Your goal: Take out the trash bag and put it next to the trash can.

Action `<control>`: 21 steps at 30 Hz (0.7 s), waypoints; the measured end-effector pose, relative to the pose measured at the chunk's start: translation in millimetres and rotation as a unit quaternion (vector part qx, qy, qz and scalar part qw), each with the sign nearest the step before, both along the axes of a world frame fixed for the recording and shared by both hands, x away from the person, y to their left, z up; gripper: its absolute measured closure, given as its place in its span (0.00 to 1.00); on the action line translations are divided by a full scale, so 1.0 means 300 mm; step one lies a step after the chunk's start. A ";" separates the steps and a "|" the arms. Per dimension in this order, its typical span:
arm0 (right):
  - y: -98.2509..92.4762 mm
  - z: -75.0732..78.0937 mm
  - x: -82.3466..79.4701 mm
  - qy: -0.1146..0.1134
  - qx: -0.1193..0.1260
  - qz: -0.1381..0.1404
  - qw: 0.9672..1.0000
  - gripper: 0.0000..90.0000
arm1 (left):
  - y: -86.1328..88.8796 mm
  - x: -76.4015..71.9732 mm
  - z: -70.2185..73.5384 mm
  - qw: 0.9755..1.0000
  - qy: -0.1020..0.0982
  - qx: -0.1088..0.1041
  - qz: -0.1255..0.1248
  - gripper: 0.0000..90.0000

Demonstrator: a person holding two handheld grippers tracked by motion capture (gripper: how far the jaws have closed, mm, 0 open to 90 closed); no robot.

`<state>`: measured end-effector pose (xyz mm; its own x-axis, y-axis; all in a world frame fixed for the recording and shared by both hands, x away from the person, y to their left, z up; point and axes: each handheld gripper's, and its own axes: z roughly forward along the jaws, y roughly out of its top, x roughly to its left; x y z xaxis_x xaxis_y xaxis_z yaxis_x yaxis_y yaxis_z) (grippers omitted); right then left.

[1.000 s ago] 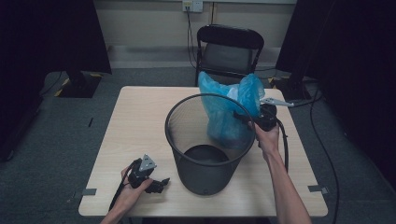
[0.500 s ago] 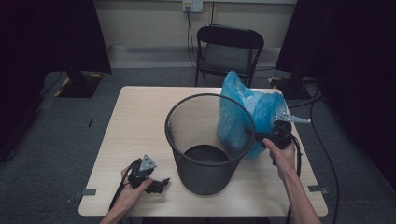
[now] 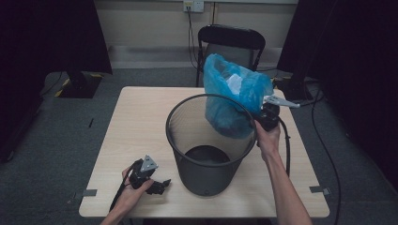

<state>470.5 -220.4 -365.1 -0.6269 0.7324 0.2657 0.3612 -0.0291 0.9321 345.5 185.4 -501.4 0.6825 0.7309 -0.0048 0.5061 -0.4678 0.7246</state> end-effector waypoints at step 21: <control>-0.193 -0.159 -0.211 0.067 -0.050 -0.036 0.996 0.21 | 0.002 0.000 0.001 1.000 0.001 0.002 -0.004 0.05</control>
